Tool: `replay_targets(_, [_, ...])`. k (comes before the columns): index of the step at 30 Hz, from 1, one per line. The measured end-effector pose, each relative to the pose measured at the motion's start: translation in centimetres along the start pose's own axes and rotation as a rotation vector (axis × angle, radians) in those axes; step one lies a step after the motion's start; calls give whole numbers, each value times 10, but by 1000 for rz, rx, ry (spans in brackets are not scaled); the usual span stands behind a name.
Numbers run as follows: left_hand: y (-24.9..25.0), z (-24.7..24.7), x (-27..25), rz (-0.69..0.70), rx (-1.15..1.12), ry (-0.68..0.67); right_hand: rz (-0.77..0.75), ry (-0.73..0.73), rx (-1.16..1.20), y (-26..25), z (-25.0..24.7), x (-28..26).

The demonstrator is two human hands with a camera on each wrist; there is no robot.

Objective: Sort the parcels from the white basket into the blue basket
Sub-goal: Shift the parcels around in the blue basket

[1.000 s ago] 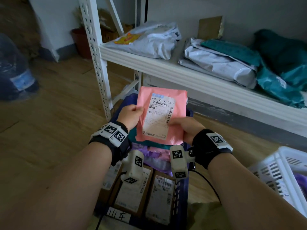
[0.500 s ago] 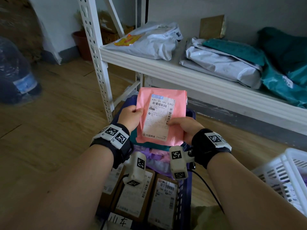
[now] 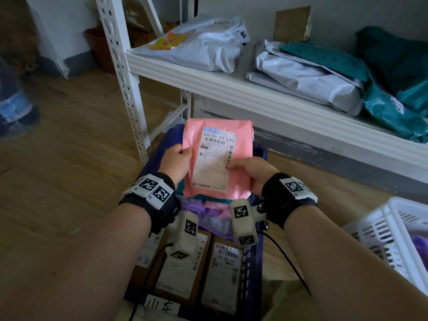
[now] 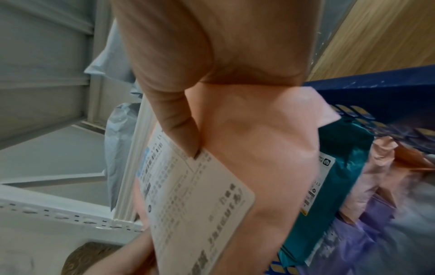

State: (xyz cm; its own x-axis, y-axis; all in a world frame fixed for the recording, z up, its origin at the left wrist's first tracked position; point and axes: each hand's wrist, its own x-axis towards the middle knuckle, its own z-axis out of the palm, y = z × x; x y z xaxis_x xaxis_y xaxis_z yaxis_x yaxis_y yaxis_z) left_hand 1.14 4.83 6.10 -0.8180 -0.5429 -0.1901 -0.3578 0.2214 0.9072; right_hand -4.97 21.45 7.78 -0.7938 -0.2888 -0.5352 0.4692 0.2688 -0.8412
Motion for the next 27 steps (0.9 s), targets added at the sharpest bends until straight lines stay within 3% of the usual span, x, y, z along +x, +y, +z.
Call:
replay_targets(10, [3,41,20,-34,-181,-84,12,155,26,15,-18,3])
replay_targets(14, [-17,42,34,-63,-100,-153,-34,222,-277,18,-25,10])
replay_targets(17, [-43,28,48,-153,-32,-181,-103,182,-755,17,-13,17])
replay_targets(20, [-64,8,62,-226,-4,-141,-107,67,-1015,24,10,34])
replay_targets(23, [-79,-8,70,-289,-18,-114,-141,-69,-1175,40,36,58])
replay_targets(27, [-94,-17,76,-325,43,-126,-196,-173,-1191,62,72,81])
